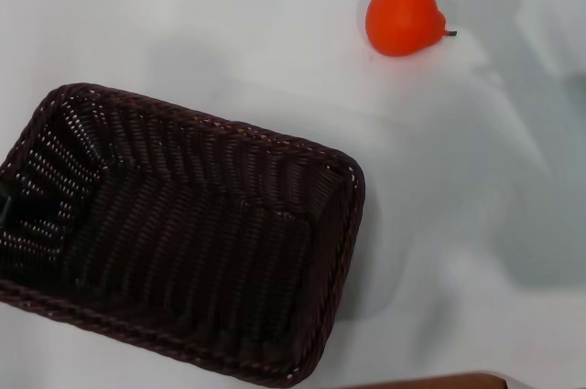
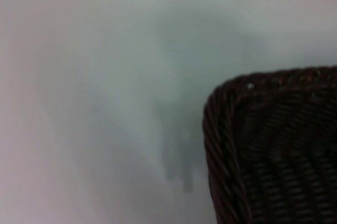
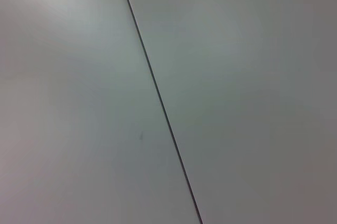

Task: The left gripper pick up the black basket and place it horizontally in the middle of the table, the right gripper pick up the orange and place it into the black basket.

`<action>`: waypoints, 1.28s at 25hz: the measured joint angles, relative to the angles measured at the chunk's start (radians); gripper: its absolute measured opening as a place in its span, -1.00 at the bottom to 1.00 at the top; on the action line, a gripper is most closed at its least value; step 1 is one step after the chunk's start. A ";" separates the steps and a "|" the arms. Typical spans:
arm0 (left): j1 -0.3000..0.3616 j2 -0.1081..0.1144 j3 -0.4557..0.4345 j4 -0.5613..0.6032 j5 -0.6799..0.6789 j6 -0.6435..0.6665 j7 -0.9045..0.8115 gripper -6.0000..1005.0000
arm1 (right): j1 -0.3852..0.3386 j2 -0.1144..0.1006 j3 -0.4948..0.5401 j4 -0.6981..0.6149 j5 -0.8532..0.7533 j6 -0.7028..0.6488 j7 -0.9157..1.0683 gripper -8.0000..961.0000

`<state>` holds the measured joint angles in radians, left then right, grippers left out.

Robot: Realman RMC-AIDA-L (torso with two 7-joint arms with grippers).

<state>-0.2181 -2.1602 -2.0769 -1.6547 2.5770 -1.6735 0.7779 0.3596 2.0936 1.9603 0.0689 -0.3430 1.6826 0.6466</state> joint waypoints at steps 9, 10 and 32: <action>-0.010 -0.005 0.006 -0.005 0.005 -0.004 -0.063 -0.36 | 0.008 0.001 -0.006 0.000 0.000 -0.021 0.000 0.80; -0.010 -0.005 0.009 -0.004 0.005 -0.004 -0.072 -0.45 | 0.008 0.002 -0.006 0.000 -0.001 -0.021 0.000 0.80; 0.146 -0.012 0.067 -0.080 -0.200 0.288 -0.598 -0.63 | 0.097 -0.009 -0.019 0.087 -0.009 -0.268 -0.013 0.80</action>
<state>-0.0719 -2.1720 -2.0096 -1.7346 2.3766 -1.3851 0.1795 0.4569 2.0845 1.9411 0.1558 -0.3521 1.4143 0.6334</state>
